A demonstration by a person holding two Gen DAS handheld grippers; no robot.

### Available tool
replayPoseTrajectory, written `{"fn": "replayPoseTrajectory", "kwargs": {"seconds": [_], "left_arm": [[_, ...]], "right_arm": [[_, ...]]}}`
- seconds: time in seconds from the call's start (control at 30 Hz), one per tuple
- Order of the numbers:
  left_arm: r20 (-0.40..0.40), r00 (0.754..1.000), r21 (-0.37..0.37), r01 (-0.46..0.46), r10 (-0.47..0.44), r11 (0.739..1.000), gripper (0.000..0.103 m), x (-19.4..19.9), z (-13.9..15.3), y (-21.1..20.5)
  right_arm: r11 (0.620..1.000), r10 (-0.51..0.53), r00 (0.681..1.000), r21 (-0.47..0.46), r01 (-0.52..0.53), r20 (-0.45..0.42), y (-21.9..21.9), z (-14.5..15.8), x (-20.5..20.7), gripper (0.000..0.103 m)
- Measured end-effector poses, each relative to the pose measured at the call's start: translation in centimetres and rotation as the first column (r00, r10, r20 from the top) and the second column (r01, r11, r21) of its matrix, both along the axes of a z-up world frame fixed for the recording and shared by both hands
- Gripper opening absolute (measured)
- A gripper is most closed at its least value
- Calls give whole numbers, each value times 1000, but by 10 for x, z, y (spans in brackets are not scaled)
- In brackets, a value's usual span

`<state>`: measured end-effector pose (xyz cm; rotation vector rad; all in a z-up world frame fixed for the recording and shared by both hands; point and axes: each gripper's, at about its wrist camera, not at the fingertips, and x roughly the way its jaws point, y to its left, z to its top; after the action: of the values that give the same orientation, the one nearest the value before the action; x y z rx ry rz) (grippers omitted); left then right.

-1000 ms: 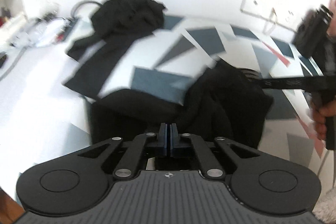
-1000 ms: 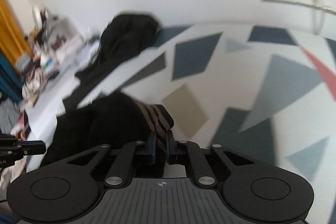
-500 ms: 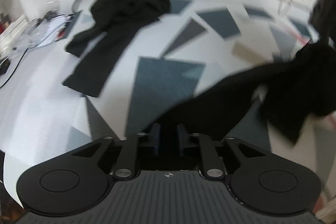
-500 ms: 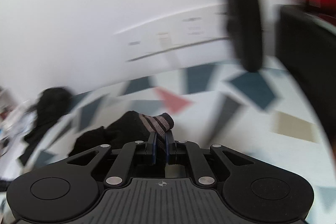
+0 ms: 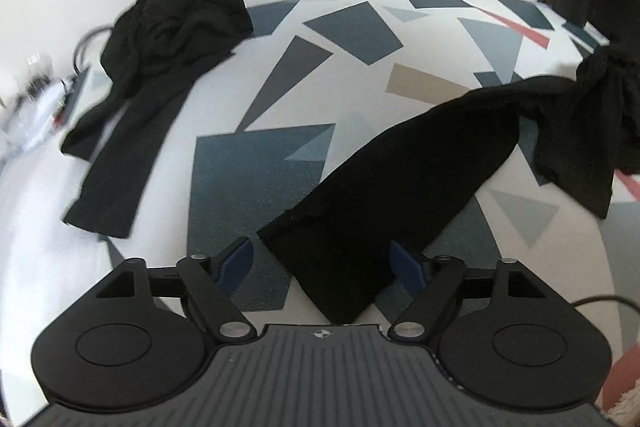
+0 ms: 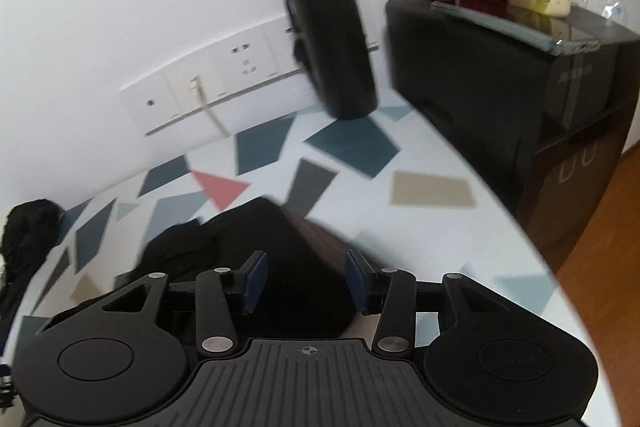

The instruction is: Fold clothes

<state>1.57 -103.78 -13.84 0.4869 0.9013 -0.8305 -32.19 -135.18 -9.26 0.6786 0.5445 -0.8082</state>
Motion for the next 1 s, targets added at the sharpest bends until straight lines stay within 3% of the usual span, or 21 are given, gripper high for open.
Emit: {"fn": "replayPoseTrajectory", "kwargs": {"seconds": [0.13,0.37,0.4,0.47,0.5,0.53,0.67,0.83,0.87,0.93,0.97,1.0], "left_arm": [[-101,994,-82,-41,33,996,84,19,-7,5],[-25,995,-77,95,-97,993,91,21,-14,-5],[-11,994,-81,110,-111,991,85,21,-15,-6],[2,991,-123,132,-133,984,50,25,-12,-3],[-19,989,-139,143,-147,980,16,30,-11,-2],[-37,987,-155,150,-158,977,8,36,-9,0],[-70,986,-214,132,-150,968,8,55,0,14],[-41,997,-249,48,-61,967,8,86,18,52],[-34,999,-248,30,-40,968,8,93,20,61],[-24,1000,-232,-10,5,973,8,106,21,76],[-21,999,-224,-32,28,974,8,112,21,83],[-20,999,-217,-53,50,975,8,118,20,90]], "right_arm": [[1000,8,1000,21,-8,-7,28,2,12,49],[998,6,997,69,0,-74,70,-8,38,62],[997,1,997,72,4,-77,74,-9,41,63],[997,-4,997,77,10,-83,81,-11,46,64],[997,-5,996,80,12,-89,84,-12,49,64],[997,-8,996,81,15,-92,86,-13,52,64],[995,-35,995,86,43,-97,87,-18,60,64],[991,-82,995,103,87,-60,74,-24,66,63],[992,-66,996,101,72,-63,72,-24,70,60],[994,-34,997,97,41,-69,69,-26,76,39],[995,-15,997,97,23,-77,68,-26,79,17],[995,4,996,97,5,-86,68,-25,82,9]]}}
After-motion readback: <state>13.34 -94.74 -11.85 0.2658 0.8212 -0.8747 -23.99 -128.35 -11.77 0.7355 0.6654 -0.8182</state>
